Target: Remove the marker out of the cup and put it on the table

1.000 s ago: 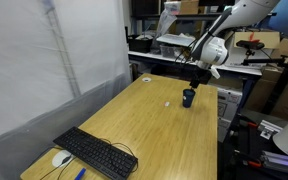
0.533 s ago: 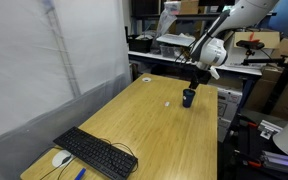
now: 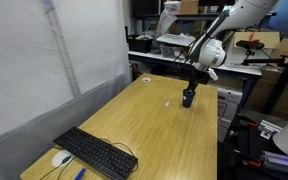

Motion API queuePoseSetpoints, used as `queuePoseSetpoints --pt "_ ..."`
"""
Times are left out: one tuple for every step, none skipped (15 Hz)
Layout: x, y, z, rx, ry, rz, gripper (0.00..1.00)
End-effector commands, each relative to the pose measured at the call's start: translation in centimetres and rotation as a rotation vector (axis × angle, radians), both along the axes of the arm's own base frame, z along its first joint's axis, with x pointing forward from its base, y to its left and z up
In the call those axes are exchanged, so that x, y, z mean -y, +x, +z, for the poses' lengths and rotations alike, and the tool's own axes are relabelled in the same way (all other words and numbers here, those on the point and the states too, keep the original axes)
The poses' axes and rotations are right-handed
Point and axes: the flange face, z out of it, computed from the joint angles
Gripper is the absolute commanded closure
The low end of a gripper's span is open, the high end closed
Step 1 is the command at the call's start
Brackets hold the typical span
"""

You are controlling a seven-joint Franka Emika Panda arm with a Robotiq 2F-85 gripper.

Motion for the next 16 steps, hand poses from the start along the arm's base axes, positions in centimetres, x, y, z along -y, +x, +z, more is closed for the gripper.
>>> queuePoseSetpoints --pt "0.1 0.0 -0.4 0.018 -0.002 0.001 0.41" --pt "0.2 -0.1 -0.6 0.016 -0.002 -0.004 0.39" --pt "0.4 -0.2 -0.9 0.014 0.001 -0.011 0.40" --pt "0.6 -0.4 -1.2 0.011 0.002 -0.016 0.42" --pt "0.8 -0.5 -1.6 0.007 0.004 -0.020 0.42" --pt "1.0 -0.6 -2.0 0.002 0.007 -0.026 0.50" --pt "1.1 -0.7 -2.2 0.000 0.011 -0.031 0.54" --pt "1.2 -0.8 -2.1 0.001 0.014 -0.030 0.57" --pt "1.2 -0.8 -2.1 0.003 0.011 -0.029 0.49" --pt "1.1 -0.6 -1.8 0.007 0.006 -0.024 0.41" --pt "1.0 -0.5 -1.6 0.010 0.004 -0.021 0.35" --pt "0.9 -0.3 -1.3 0.015 -0.001 -0.017 0.33" --pt "0.8 -0.1 -1.1 0.020 -0.005 -0.013 0.30" --pt "0.7 0.1 -0.8 0.026 -0.010 -0.010 0.28" --pt "0.7 0.3 -0.5 0.032 -0.013 -0.009 0.32" --pt "0.8 0.4 -0.3 0.037 -0.016 -0.010 0.45"
